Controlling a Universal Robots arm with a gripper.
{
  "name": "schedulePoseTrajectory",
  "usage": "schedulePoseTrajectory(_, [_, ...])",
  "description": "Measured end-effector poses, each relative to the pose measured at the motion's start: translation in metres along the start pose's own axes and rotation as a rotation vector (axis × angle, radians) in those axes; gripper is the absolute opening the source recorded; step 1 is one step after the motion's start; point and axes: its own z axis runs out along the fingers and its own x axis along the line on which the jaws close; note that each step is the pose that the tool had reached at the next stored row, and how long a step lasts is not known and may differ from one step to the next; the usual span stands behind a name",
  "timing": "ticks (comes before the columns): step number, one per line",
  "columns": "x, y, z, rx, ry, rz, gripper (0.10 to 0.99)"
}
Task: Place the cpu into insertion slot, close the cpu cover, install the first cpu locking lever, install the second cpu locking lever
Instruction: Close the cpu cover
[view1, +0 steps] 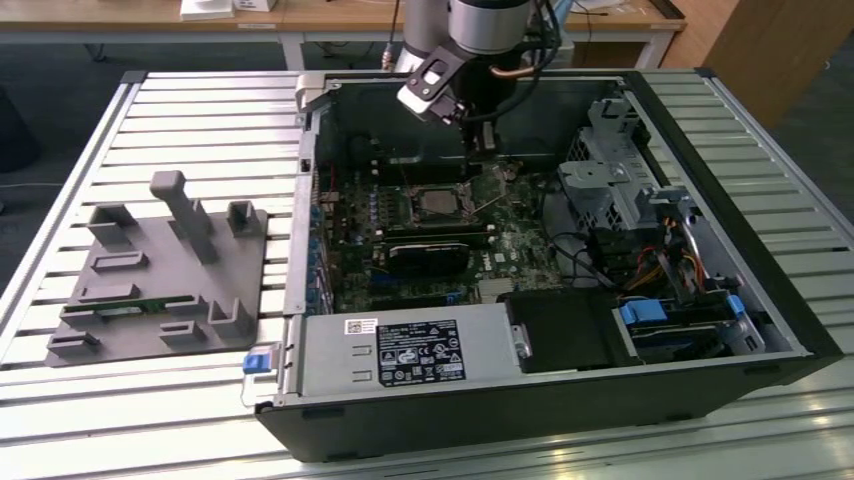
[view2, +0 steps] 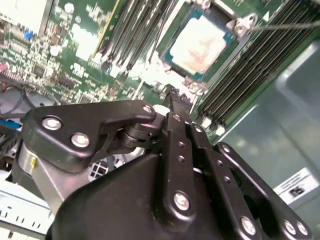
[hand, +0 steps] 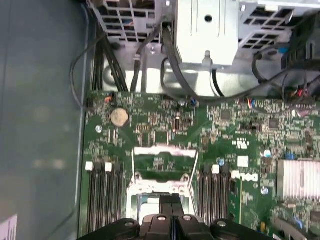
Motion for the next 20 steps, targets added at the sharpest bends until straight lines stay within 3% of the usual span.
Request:
schedulePoseTrajectory(6, [0.0004, 0.0161, 0.0018, 0.004, -0.0008, 0.0, 0.106])
schedulePoseTrajectory(15, [0.0036, 0.026, 0.0055, 0.004, -0.0041, 0.0, 0.106])
schedulePoseTrajectory(20, [0.0046, 0.0368, 0.0077, 0.007, -0.0044, 0.0, 0.106])
